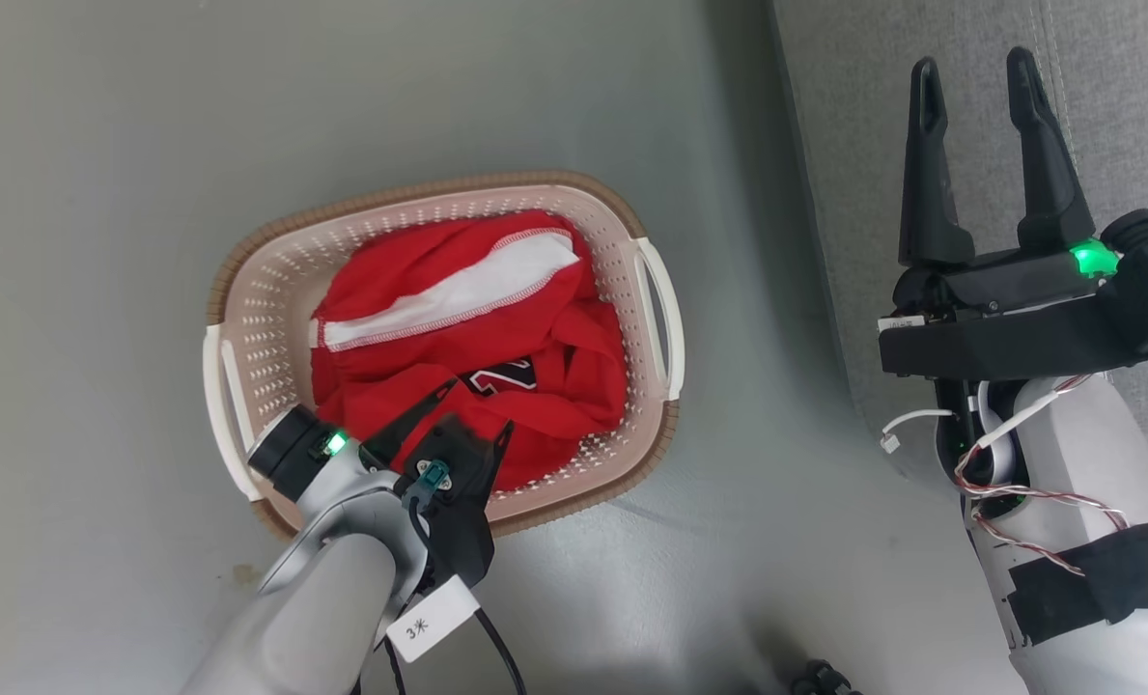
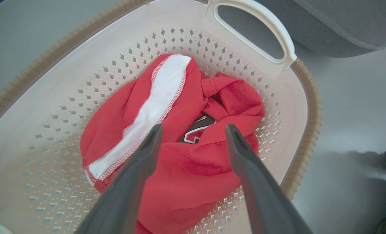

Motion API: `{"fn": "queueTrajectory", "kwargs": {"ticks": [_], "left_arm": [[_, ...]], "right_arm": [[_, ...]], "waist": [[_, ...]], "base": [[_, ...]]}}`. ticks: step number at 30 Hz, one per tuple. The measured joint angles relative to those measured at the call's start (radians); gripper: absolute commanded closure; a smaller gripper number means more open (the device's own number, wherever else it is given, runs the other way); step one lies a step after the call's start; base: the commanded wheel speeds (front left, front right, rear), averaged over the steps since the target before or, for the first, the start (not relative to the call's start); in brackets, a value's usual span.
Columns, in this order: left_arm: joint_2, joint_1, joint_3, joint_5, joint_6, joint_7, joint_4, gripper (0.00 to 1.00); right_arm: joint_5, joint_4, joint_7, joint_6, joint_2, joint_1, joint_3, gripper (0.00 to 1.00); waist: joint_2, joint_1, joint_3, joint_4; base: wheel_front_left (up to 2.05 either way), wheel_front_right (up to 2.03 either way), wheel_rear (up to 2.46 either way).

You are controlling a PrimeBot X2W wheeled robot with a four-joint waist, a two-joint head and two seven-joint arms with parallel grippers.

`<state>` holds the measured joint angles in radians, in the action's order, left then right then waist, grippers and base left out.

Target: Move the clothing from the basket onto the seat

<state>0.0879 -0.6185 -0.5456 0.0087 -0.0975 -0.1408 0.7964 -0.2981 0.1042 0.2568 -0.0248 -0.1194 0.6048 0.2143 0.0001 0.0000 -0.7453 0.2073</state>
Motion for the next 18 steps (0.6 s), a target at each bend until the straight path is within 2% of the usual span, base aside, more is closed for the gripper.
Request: {"fn": "queueTrajectory", "kwargs": {"ticks": [18], "left_arm": [[0.009,-0.083,-0.04,0.012,-0.018,0.012,0.106,0.0]], "right_arm": [[0.004,0.006,0.0,0.017,0.021,0.029,-0.01,0.0]], "waist": [[0.0,0.0,-0.068,0.057]], "base": [[0.0,0.0,0.0]]}}
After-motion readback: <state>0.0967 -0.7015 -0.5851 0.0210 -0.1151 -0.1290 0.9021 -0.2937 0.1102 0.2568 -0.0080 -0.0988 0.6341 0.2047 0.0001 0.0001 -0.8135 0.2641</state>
